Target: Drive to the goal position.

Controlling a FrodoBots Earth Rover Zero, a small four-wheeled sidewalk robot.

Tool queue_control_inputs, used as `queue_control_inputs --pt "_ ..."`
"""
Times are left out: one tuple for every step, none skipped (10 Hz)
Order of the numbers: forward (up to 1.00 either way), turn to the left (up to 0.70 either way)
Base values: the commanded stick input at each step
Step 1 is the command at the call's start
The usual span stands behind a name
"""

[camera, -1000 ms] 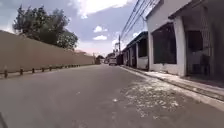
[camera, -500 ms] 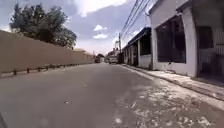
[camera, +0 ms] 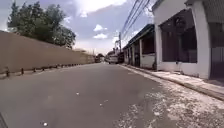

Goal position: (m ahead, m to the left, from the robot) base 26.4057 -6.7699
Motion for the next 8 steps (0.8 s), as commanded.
queue_control_inputs --pt "1.00 0.01" --pt "1.00 0.01" --pt "1.00 0.01" --pt "1.00 0.01" --pt "1.00 0.01" --pt "1.00 0.01" --pt "1.00 0.01" --pt "1.00 0.01"
